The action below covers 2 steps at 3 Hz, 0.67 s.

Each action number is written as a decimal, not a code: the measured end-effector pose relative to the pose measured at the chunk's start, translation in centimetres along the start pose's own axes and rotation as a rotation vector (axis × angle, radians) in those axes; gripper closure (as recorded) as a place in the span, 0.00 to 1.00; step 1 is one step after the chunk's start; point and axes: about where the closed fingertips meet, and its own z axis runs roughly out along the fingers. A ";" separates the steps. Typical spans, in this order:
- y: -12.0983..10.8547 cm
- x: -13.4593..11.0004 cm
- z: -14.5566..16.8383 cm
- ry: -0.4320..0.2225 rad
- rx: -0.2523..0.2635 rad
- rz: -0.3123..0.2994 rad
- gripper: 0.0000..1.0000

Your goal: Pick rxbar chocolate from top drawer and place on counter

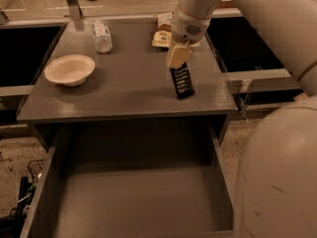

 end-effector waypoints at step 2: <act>-0.2 -2.1 3.0 0.107 -0.061 -0.101 1.00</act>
Offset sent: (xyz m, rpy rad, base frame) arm -0.0042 0.0332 -0.0270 -0.1841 0.0702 0.1479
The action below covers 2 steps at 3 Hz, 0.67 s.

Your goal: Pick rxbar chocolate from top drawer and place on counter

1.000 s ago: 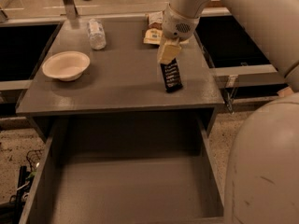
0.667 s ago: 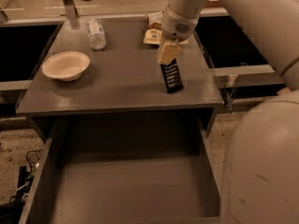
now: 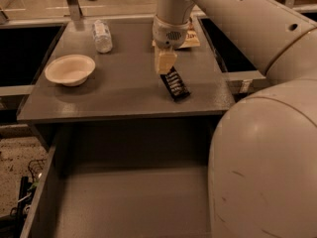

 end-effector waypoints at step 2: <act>-0.5 -2.0 2.8 -0.004 -0.019 -0.060 1.00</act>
Offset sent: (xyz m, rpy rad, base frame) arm -0.0178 0.0197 -0.0248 -0.0334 0.0662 0.0914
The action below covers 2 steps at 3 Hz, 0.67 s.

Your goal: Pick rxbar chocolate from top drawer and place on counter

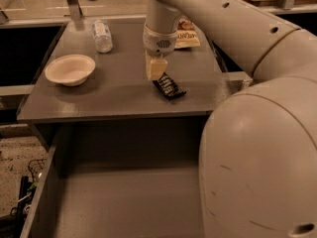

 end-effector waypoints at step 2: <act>-0.3 -0.6 1.3 -0.010 -0.009 -0.013 0.73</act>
Offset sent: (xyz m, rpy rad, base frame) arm 0.0017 0.0076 -0.0102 0.0055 0.0089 0.0132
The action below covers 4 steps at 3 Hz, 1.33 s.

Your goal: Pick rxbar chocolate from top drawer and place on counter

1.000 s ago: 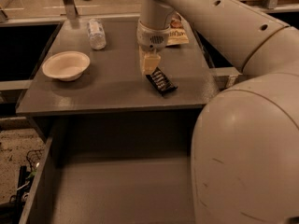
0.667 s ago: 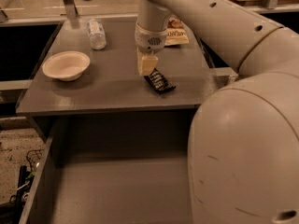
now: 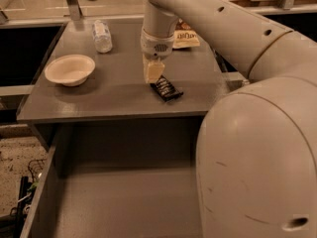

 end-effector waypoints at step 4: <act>0.0 0.0 0.0 0.000 0.000 0.000 0.00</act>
Offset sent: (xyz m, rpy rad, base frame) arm 0.0000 0.0000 0.0000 0.0000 0.0000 0.0000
